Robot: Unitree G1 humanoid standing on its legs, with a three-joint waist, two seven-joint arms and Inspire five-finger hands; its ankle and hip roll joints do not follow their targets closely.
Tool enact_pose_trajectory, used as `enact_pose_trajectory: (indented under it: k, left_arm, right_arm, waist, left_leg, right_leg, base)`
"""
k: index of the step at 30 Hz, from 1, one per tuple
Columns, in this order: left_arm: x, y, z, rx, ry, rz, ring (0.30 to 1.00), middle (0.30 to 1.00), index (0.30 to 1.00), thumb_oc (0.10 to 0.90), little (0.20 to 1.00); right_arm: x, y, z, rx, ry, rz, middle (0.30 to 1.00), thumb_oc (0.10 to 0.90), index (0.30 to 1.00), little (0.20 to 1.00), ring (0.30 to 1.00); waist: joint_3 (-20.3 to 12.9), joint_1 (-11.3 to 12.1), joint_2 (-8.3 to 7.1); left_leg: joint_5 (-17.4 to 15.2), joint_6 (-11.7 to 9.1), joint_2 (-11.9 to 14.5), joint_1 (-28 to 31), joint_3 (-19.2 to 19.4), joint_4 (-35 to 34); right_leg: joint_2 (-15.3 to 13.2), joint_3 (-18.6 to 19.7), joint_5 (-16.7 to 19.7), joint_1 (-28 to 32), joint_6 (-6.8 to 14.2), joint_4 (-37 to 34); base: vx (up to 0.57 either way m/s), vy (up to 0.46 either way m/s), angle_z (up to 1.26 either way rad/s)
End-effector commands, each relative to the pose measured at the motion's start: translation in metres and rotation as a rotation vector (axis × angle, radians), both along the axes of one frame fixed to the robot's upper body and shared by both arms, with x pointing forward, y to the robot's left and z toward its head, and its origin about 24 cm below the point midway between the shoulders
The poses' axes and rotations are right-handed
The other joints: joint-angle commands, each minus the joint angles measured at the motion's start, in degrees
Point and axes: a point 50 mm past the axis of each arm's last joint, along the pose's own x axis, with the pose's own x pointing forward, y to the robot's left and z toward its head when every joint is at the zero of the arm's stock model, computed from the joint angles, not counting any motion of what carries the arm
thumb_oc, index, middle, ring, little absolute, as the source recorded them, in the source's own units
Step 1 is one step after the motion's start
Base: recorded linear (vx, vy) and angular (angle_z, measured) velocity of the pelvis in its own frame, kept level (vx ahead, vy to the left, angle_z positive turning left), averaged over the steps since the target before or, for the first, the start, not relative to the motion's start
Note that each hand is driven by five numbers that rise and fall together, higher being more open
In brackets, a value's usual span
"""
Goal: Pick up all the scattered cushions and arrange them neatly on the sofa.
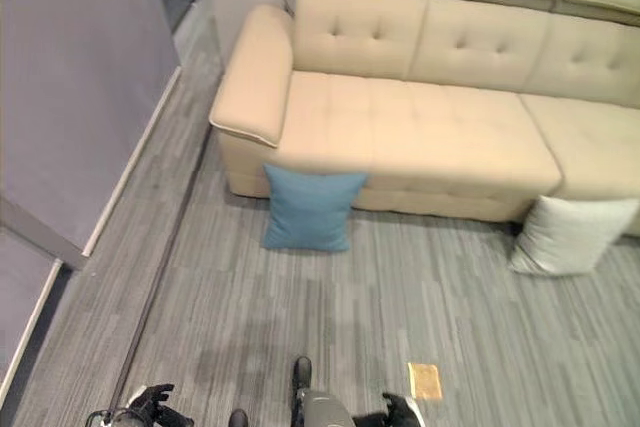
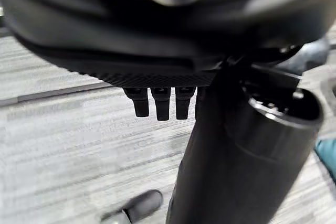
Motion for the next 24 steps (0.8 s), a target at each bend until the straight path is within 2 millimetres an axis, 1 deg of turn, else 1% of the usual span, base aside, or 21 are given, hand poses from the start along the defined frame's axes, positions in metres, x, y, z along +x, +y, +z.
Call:
enact_pose_trajectory:
  k: [1,2,3,5,8,9,11,12,13,14,16,17,18,19,20,21,22,24]
  left_arm:
    - [0.031,0.000,0.010,-0.005,-0.105,-0.046,0.900,0.900,0.900,0.800,0.900]
    - [0.037,-0.002,0.012,-0.010,-0.123,-0.054,0.900,0.900,0.900,0.800,0.900]
    - [0.038,-0.003,0.012,-0.011,-0.125,-0.053,0.900,0.900,0.900,0.800,0.900]
    - [0.035,-0.003,0.011,-0.011,-0.117,-0.049,0.900,0.900,0.900,0.800,0.900]
    - [0.029,-0.001,0.009,-0.005,-0.092,-0.053,0.900,0.900,0.900,0.800,0.900]
    - [0.025,0.000,0.008,0.000,-0.077,-0.054,0.900,0.900,0.900,0.800,0.900]
    - [0.025,0.000,0.008,0.000,-0.077,-0.054,0.900,0.900,0.900,0.800,0.900]
    - [0.023,0.000,0.007,0.002,-0.071,-0.051,0.900,0.900,0.900,0.800,0.900]
    - [0.018,0.003,0.006,0.006,-0.057,-0.041,0.900,0.900,0.900,0.800,0.900]
    - [0.016,0.005,0.006,0.011,-0.048,-0.037,0.900,0.900,0.900,0.800,0.900]
    - [0.009,0.007,0.004,0.015,-0.023,-0.033,0.900,0.900,0.900,0.800,0.900]
    - [0.009,0.007,0.004,0.015,-0.023,-0.033,0.900,0.900,0.900,0.800,0.900]
    - [0.006,0.008,0.003,0.013,-0.015,-0.028,0.900,0.900,0.900,0.800,0.900]
    - [0.004,0.008,0.003,0.013,-0.009,-0.029,0.900,0.900,0.900,0.800,0.900]
    - [0.004,0.008,0.003,0.013,-0.009,-0.029,0.900,0.900,0.900,0.800,0.900]
    - [0.004,0.009,0.003,0.015,-0.008,-0.029,0.900,0.900,0.900,0.800,0.900]
    - [0.006,0.010,0.004,0.016,-0.016,-0.019,0.900,0.900,0.900,0.800,0.900]
    - [0.011,0.013,0.006,0.022,-0.033,-0.015,0.900,0.900,0.900,0.800,0.900]
  right_arm:
    - [0.028,-0.023,0.014,-0.070,-0.095,0.020,0.900,0.800,0.900,0.900,0.900]
    - [0.029,-0.024,0.015,-0.074,-0.101,0.012,0.900,0.800,0.900,0.900,0.900]
    - [0.028,-0.024,0.015,-0.073,-0.102,0.006,0.900,0.800,0.900,0.900,0.900]
    - [0.025,-0.025,0.014,-0.069,-0.093,-0.005,0.900,0.800,0.900,0.900,0.900]
    - [0.021,-0.026,0.013,-0.072,-0.079,-0.001,0.900,0.800,0.900,0.900,0.900]
    - [0.020,-0.025,0.013,-0.076,-0.078,0.002,0.900,0.800,0.900,0.900,0.900]
    - [0.020,-0.025,0.013,-0.076,-0.078,0.002,0.900,0.800,0.900,0.900,0.900]
    - [0.021,-0.025,0.013,-0.077,-0.081,0.002,0.900,0.800,0.900,0.900,0.900]
    - [0.020,-0.025,0.012,-0.076,-0.079,0.003,0.900,0.800,0.900,0.900,0.900]
    - [0.019,-0.024,0.012,-0.072,-0.076,0.003,0.900,0.800,0.900,0.900,0.900]
    - [0.019,-0.022,0.011,-0.068,-0.070,0.010,0.900,0.800,0.900,0.900,0.900]
    - [0.018,-0.022,0.011,-0.068,-0.070,0.010,0.900,0.800,0.900,0.900,0.900]
    - [0.020,-0.019,0.011,-0.062,-0.076,0.018,0.900,0.800,0.900,0.900,0.900]
    - [0.021,-0.018,0.011,-0.057,-0.078,0.025,0.900,0.800,0.900,0.900,0.900]
    - [0.021,-0.018,0.011,-0.057,-0.077,0.025,0.900,0.800,0.900,0.900,0.900]
    - [0.023,-0.016,0.011,-0.052,-0.081,0.035,0.900,0.800,0.900,0.900,0.900]
    - [0.028,-0.014,0.012,-0.048,-0.089,0.050,0.900,0.800,0.900,0.900,0.900]
    - [0.034,-0.011,0.013,-0.045,-0.104,0.065,0.900,0.800,0.900,0.900,0.900]
  waist:
    - [0.39,-0.59,-1.95]
    - [1.23,-0.55,-2.55]
    - [1.29,-0.55,-2.61]
    - [1.12,-0.53,-2.90]
    - [0.51,-0.06,-3.39]
    - [0.36,0.62,-3.31]
    - [0.44,0.63,-3.37]
    - [0.48,1.18,-3.16]
    - [0.31,1.54,-2.72]
    - [-0.04,1.50,-2.66]
    - [-0.78,1.52,-2.68]
    - [-0.76,1.56,-2.70]
    - [-1.38,1.81,-2.73]
    - [-1.62,2.07,-2.83]
    - [-1.61,2.14,-2.84]
    - [-1.77,2.19,-2.83]
    - [-1.48,2.45,-2.48]
    - [-0.87,2.10,-1.88]
  left_leg:
    - [-1.71,-3.85,-0.92,-7.49,3.49,13.70]
    - [-0.46,-4.12,0.49,-10.91,5.39,19.48]
    - [-0.28,-4.05,1.07,-11.80,6.01,21.13]
    - [-0.45,-3.52,1.69,-12.98,7.09,21.22]
    - [-2.25,-2.71,0.98,-14.77,7.11,16.43]
    - [0.02,-2.92,0.41,-16.99,6.14,11.89]
    - [0.08,-2.92,0.34,-16.75,6.15,11.69]
    - [1.83,-3.23,0.21,-18.14,5.22,9.98]
    - [3.40,-3.52,0.28,-18.33,4.86,6.88]
    - [3.74,-3.40,0.37,-17.28,5.18,5.69]
    - [3.43,-3.04,-0.07,-16.33,5.16,5.41]
    - [3.41,-3.04,-0.07,-16.28,5.20,5.40]
    - [2.67,-2.39,-0.51,-15.26,5.70,4.93]
    - [2.13,-1.94,-0.67,-14.69,6.14,4.90]
    - [2.11,-1.93,-0.67,-14.64,6.22,4.89]
    - [1.45,-1.45,-0.98,-13.98,6.62,4.76]
    - [0.32,-0.38,-1.06,-13.00,7.39,4.86]
    - [-0.62,0.69,-0.94,-11.98,7.97,5.09]
  right_leg:
    - [-1.14,1.03,-8.48,4.23,4.65,1.83]
    - [-1.15,0.54,-8.78,5.40,3.60,1.01]
    - [-0.99,0.55,-9.00,6.07,3.23,0.47]
    - [-1.00,0.36,-9.47,7.26,2.88,-0.47]
    - [-1.09,0.38,-10.11,8.67,3.34,-1.93]
    - [-0.53,0.82,-10.64,9.91,3.70,-2.84]
    - [-0.59,0.83,-10.67,10.08,3.71,-2.89]
    - [-0.07,1.46,-11.02,10.75,3.75,-3.12]
    - [0.63,2.18,-11.92,11.71,3.84,-3.18]
    - [0.69,2.33,-12.22,12.16,3.94,-3.18]
    - [0.23,2.87,-12.46,12.48,4.13,-2.60]
    - [0.22,2.91,-12.48,12.50,4.14,-2.59]
    - [-0.54,3.38,-12.70,12.59,4.92,-1.70]
    - [-1.00,3.48,-12.89,12.48,5.26,-0.80]
    - [-1.01,3.55,-12.92,12.47,5.28,-0.75]
    - [-1.45,3.65,-12.84,11.97,5.71,1.03]
    - [-2.24,3.34,-12.35,9.28,7.15,7.12]
    - [-3.33,2.66,-10.48,5.86,8.60,13.82]
  base:
    - [0.04,-0.195,0.40]
    - [0.05,-0.172,0.37]
    - [0.09,-0.153,0.26]
    - [0.13,-0.067,0.14]
    - [0.20,-0.007,0.14]
    - [0.21,0.026,0.08]
    - [0.10,0.017,0.03]
    - [0.19,0.053,-0.16]
    - [0.26,0.078,-0.23]
    - [0.28,0.105,-0.31]
    - [0.18,0.084,-0.38]
    - [0.19,0.117,-0.44]
    - [0.19,0.125,-0.44]
    - [0.19,0.126,-0.38]
    - [0.11,0.088,-0.45]
    - [0.12,0.124,-0.40]
    - [0.15,0.159,-0.37]
    - [0.13,0.117,-0.36]
